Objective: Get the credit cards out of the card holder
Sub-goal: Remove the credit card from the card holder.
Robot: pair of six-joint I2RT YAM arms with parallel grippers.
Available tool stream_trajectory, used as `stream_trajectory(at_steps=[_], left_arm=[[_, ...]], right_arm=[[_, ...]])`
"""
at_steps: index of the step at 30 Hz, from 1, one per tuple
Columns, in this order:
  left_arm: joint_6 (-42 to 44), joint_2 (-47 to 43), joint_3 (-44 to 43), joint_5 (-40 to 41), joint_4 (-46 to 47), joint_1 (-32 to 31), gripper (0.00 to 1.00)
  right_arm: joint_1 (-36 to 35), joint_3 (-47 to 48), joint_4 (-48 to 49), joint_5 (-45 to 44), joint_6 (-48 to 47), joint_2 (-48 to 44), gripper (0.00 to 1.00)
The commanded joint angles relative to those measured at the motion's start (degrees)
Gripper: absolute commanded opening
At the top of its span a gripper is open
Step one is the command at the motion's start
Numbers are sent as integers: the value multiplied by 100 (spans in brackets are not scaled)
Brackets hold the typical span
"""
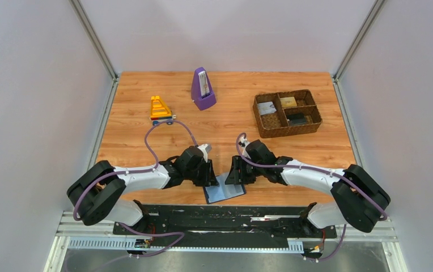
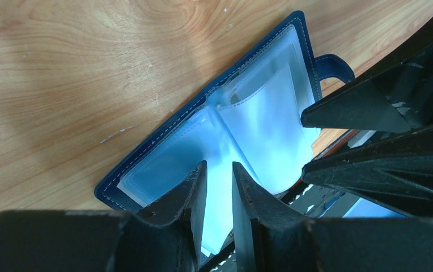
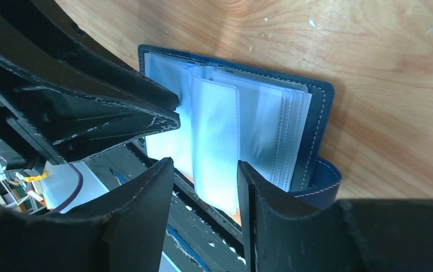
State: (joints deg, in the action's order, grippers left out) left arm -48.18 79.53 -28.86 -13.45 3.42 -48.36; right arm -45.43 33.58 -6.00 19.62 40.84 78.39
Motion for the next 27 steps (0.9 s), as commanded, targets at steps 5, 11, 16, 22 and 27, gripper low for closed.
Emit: stream_trajectory(at_steps=[5,11,16,22,27], left_arm=[[-17,-31,139,192,-56,-16,32],[-163,-531,147,384,-292,-11,35],[-370,-1302,115,859,-913,-7,38],[-640,-2336,4,1320,-1507,30,41],[-679,-2548,-12,1257,-1556,154,43]], right_arm=[[25,-79,546,453,138,-83,46],[25,-99,960,819,249,-54,46],[25,-154,1293,1053,339,54,46],[16,-131,1884,1480,521,440,46],[-24,-45,2229,1836,618,697,47]])
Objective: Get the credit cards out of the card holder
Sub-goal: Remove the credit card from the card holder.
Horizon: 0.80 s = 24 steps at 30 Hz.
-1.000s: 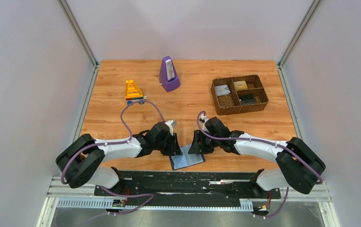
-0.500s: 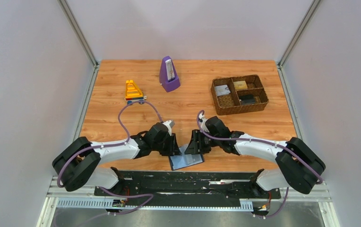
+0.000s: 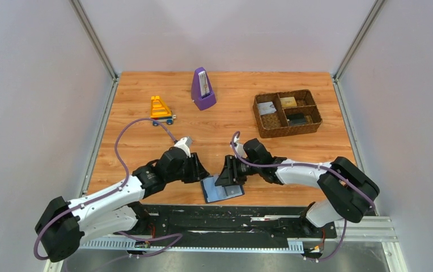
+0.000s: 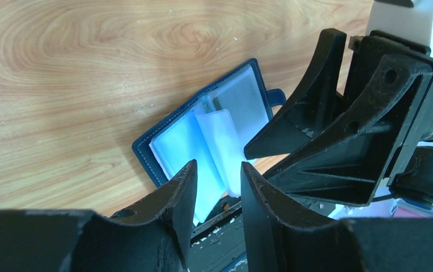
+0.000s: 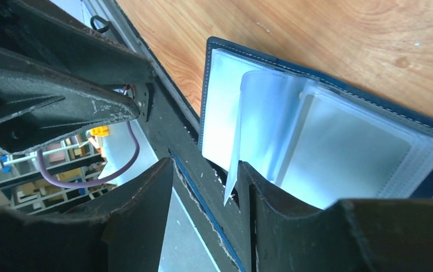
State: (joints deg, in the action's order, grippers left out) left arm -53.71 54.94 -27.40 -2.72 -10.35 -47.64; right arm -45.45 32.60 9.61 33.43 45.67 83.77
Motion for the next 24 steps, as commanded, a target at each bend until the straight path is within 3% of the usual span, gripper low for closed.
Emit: stream_trajectory(at_steps=[1,7,13,24], left_arm=[[-118,-62,-160,96,-99,115,43],[6,372,-272,-347,486,150,43],[128,812,-447,-607,719,151,43],[235,1457,-299,-1061,983,153,35]], right_arm=[[-53,75,713,546,131,219,48],[-95,-6,1303,1099,306,611,55],[-96,-1,1177,1105,156,568,59],[11,72,-776,-225,-516,-391,50]])
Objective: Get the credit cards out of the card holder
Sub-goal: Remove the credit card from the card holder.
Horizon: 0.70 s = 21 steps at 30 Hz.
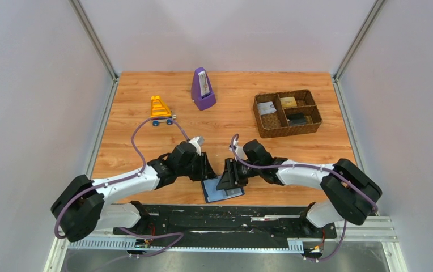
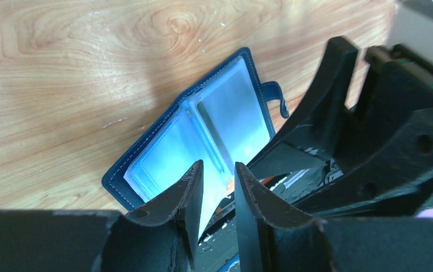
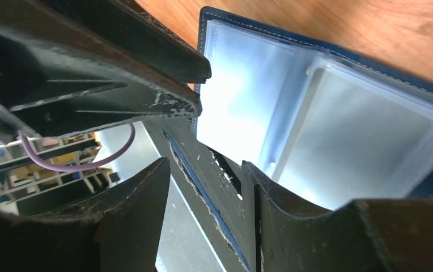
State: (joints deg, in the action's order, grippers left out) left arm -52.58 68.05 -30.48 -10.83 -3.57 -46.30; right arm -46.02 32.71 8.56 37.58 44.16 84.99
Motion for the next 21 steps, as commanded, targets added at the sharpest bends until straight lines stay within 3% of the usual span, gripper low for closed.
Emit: stream_trajectory(at_steps=[1,10,21], left_arm=[[101,160,61,-269,410,18,34],[-67,398,604,-315,819,16,34],[-7,585,684,-252,849,16,34]], right_arm=[[98,42,-813,-778,-388,-632,50],[190,154,-1671,-1919,-492,-896,50],[190,181,-1702,-2181,-542,-690,50]])
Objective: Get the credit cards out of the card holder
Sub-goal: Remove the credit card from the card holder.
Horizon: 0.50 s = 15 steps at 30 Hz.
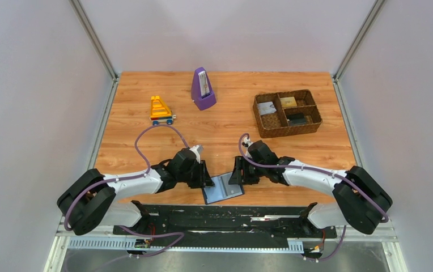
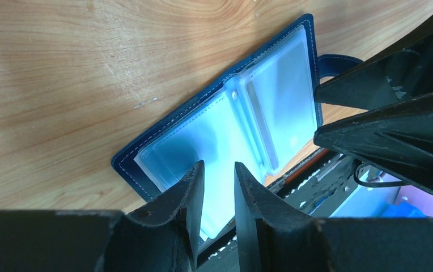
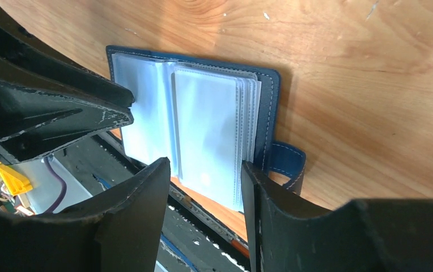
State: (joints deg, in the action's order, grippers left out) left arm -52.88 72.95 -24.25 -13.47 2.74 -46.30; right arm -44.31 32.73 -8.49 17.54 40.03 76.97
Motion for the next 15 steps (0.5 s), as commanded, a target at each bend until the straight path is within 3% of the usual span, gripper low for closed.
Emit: stream_trajectory(at_steps=[1,15], left_arm=[[24,101,61,8,235,16,34],[15,104,61,0,266,19,34]], right_arm=[[163,175,22,-143,-132,128,50],[19,80,311,186,-101,-66,43]])
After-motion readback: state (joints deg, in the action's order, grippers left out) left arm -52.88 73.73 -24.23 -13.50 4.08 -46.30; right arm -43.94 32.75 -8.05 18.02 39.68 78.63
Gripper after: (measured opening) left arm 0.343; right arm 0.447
